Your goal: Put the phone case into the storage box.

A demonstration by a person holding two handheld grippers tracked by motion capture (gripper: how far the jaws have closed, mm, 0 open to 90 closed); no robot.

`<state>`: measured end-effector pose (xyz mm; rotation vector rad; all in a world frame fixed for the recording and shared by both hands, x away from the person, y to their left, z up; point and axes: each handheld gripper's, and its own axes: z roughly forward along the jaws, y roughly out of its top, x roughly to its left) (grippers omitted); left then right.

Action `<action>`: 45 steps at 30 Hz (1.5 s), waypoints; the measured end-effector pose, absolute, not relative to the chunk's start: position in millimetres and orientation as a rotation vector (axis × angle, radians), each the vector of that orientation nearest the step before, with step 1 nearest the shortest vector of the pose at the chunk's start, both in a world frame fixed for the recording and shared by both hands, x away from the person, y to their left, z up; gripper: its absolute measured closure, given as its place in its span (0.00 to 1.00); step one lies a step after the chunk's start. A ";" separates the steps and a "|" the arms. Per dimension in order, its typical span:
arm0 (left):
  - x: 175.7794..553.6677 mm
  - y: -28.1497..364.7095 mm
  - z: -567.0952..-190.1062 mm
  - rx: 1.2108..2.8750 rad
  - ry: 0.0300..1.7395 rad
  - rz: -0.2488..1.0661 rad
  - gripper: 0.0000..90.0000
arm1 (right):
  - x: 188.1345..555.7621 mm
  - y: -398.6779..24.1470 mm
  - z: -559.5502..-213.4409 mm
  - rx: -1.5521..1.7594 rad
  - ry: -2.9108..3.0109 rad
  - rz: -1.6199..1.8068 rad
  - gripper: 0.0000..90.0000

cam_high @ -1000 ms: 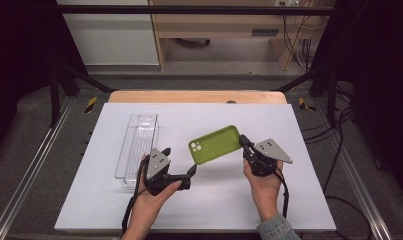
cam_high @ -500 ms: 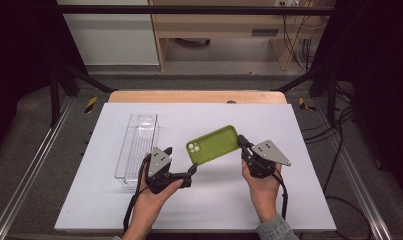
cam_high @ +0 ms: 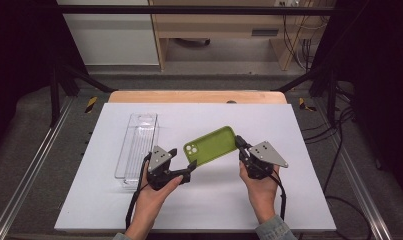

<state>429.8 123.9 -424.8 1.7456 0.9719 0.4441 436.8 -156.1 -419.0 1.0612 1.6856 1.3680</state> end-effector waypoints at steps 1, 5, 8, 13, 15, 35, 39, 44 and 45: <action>430.9 123.4 -425.7 1.746 0.972 0.434 0.28 | 436.5 -155.8 -418.9 1.058 1.687 1.370 0.98; 435.3 121.0 -428.0 1.726 0.989 0.396 0.35 | 436.3 -155.2 -419.2 1.054 1.688 1.368 0.98; 436.8 119.5 -428.6 1.718 0.994 0.374 0.37 | 436.1 -155.2 -419.0 1.054 1.686 1.369 0.98; 437.0 118.6 -428.6 1.718 0.993 0.355 0.43 | 436.2 -155.3 -418.9 1.054 1.686 1.373 0.98; 437.4 119.0 -428.5 1.711 0.996 0.346 0.46 | 436.3 -155.1 -419.2 1.054 1.688 1.373 0.98; 436.8 122.1 -425.6 1.677 1.000 0.294 0.70 | 440.7 -156.6 -425.3 1.089 1.710 1.388 0.98; 436.5 123.2 -423.9 1.658 1.004 0.289 0.73 | 441.9 -156.9 -427.3 1.100 1.720 1.392 0.98; 436.2 124.5 -422.1 1.647 1.001 0.285 0.76 | 443.0 -157.4 -428.4 1.110 1.723 1.398 0.98; 436.1 124.6 -421.7 1.646 1.000 0.286 0.76 | 443.1 -157.5 -428.8 1.114 1.725 1.399 0.98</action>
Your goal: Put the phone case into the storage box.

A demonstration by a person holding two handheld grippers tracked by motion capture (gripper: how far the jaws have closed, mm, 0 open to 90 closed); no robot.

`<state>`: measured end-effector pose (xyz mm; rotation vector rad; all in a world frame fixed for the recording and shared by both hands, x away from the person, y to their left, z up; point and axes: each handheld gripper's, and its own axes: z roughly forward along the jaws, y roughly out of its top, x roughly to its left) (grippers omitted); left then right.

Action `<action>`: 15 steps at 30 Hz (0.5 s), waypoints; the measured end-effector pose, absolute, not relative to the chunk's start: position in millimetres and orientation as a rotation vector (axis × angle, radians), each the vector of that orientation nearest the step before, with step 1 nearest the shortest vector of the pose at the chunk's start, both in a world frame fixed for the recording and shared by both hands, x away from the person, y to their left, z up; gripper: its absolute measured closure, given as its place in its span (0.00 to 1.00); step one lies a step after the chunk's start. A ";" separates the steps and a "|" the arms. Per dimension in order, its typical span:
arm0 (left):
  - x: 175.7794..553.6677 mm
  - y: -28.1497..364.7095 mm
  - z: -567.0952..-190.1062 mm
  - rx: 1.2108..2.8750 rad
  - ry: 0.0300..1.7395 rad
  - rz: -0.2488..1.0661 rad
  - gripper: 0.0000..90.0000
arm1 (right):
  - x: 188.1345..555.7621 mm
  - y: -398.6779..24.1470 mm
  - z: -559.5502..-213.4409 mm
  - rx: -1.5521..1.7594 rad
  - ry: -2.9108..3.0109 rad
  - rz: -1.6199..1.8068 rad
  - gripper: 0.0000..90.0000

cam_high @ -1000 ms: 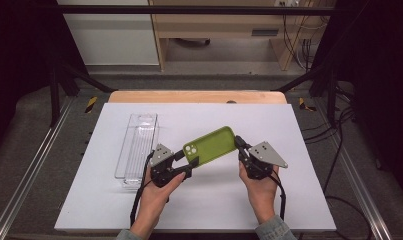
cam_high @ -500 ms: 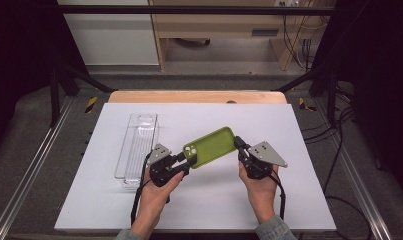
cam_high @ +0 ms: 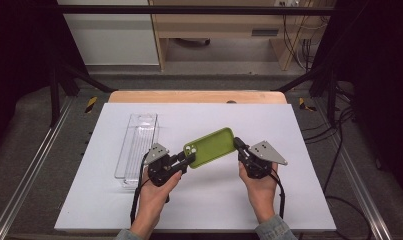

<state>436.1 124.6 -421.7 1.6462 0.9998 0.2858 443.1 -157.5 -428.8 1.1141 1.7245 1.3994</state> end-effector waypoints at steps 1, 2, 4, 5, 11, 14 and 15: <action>435.9 124.7 -421.3 1.645 0.999 0.287 0.77 | 443.4 -157.7 -429.2 1.116 1.726 1.401 0.98; 435.8 124.6 -421.0 1.642 0.998 0.288 0.77 | 443.7 -157.8 -429.6 1.118 1.728 1.402 0.98; 435.4 124.7 -420.4 1.639 0.995 0.288 0.78 | 444.1 -158.0 -430.2 1.122 1.731 1.404 0.98; 435.3 124.9 -420.2 1.639 0.994 0.288 0.79 | 444.5 -158.1 -430.7 1.124 1.734 1.406 0.98; 434.3 125.3 -418.2 1.637 0.986 0.288 0.81 | 445.5 -158.5 -432.1 1.130 1.739 1.410 0.98; 433.8 125.0 -417.3 1.639 0.983 0.288 0.82 | 447.1 -159.6 -434.1 1.146 1.746 1.422 0.98; 433.8 125.0 -417.0 1.640 0.983 0.288 0.82 | 447.1 -159.6 -434.1 1.146 1.746 1.422 0.98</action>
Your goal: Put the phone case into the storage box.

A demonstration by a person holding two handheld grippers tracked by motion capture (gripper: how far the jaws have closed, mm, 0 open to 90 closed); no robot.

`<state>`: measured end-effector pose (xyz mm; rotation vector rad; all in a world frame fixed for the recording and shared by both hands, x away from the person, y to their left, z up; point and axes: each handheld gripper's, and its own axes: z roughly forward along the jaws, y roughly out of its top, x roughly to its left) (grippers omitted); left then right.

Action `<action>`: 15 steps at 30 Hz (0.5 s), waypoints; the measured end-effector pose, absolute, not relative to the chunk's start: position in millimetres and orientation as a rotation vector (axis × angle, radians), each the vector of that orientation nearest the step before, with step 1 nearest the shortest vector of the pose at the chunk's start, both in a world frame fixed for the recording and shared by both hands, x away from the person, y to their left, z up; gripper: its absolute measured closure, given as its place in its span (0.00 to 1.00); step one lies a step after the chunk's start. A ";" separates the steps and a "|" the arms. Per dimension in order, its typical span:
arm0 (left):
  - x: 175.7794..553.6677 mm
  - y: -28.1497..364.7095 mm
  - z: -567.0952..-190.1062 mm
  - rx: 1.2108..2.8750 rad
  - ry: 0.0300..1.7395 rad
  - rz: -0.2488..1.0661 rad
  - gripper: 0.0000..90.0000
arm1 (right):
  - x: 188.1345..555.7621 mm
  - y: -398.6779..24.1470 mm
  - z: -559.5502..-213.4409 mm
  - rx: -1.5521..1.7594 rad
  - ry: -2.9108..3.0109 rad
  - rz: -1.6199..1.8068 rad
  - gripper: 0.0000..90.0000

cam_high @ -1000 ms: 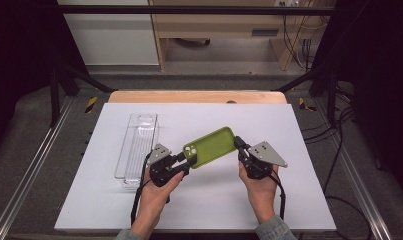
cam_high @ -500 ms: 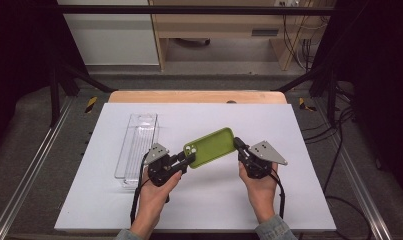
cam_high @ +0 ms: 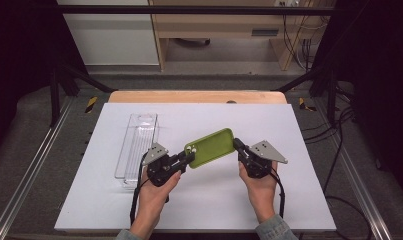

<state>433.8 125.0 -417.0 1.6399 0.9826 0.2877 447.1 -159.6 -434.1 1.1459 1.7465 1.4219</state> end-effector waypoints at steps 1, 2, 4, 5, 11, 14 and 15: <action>433.7 125.1 -416.6 1.641 0.982 0.289 0.83 | 447.3 -159.6 -434.6 1.148 1.749 1.421 0.98; 433.7 125.3 -416.3 1.639 0.981 0.290 0.83 | 447.6 -159.5 -434.9 1.151 1.751 1.423 0.98; 433.3 126.0 -415.4 1.639 0.979 0.296 0.85 | 447.8 -159.2 -435.4 1.154 1.757 1.424 0.98; 433.3 126.3 -415.0 1.636 0.979 0.297 0.86 | 448.2 -158.8 -436.0 1.153 1.761 1.425 0.98; 432.5 127.2 -413.3 1.637 0.973 0.298 0.86 | 449.0 -158.4 -437.3 1.157 1.771 1.430 0.98; 432.2 127.1 -412.8 1.637 0.971 0.298 0.86 | 449.5 -158.5 -437.8 1.162 1.774 1.434 0.98; 432.1 127.2 -412.6 1.637 0.970 0.298 0.86 | 449.9 -158.6 -438.3 1.166 1.777 1.440 0.98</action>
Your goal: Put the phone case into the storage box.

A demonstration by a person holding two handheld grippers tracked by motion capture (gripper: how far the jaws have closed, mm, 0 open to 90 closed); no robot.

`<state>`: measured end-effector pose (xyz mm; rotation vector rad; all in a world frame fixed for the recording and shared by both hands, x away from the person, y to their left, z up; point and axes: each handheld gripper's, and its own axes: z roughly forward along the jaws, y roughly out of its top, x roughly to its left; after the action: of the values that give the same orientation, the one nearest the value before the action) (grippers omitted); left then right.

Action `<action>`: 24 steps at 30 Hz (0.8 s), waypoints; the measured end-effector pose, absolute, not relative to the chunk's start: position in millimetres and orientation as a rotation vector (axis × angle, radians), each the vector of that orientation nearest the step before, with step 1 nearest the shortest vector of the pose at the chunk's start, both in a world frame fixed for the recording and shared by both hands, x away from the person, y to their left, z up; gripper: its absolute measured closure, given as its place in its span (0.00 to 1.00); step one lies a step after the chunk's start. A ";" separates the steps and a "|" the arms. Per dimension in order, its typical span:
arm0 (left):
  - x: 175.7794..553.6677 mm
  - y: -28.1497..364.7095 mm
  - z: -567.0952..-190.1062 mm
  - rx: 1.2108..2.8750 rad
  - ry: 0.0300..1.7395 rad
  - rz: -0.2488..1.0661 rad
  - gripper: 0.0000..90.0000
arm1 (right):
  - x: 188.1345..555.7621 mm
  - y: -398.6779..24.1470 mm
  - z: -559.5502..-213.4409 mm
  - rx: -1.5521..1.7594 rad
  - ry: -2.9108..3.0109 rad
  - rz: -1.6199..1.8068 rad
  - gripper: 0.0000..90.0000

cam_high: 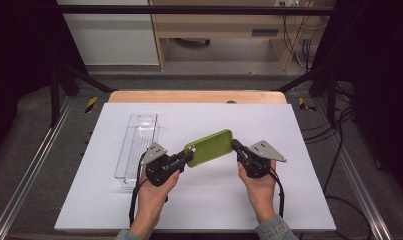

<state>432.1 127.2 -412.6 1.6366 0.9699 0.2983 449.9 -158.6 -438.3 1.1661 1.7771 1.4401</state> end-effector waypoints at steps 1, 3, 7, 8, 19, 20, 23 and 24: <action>432.0 127.3 -412.3 1.637 0.969 0.298 0.86 | 449.9 -158.6 -438.3 1.166 1.777 1.440 0.98; 431.9 127.4 -412.0 1.638 0.967 0.296 0.87 | 450.2 -158.8 -438.7 1.169 1.779 1.442 0.98; 431.7 127.5 -411.1 1.635 0.964 0.297 0.87 | 450.6 -159.1 -438.9 1.174 1.782 1.447 0.98; 431.6 127.3 -410.8 1.635 0.963 0.299 0.87 | 450.8 -159.2 -439.0 1.174 1.783 1.449 0.98; 431.3 129.2 -409.6 1.641 0.958 0.307 0.87 | 453.1 -159.7 -440.8 1.183 1.804 1.470 0.97; 431.6 130.6 -409.5 1.642 0.961 0.312 0.87 | 454.2 -159.8 -441.5 1.186 1.812 1.485 0.93; 431.8 131.7 -409.6 1.647 0.964 0.316 0.87 | 455.0 -159.5 -441.9 1.188 1.811 1.491 0.87; 431.9 132.1 -409.9 1.646 0.966 0.316 0.87 | 455.2 -159.4 -442.0 1.189 1.809 1.494 0.83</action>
<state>431.9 132.1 -409.9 1.6457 0.9661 0.3162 455.2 -159.4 -442.0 1.1887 1.8088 1.4935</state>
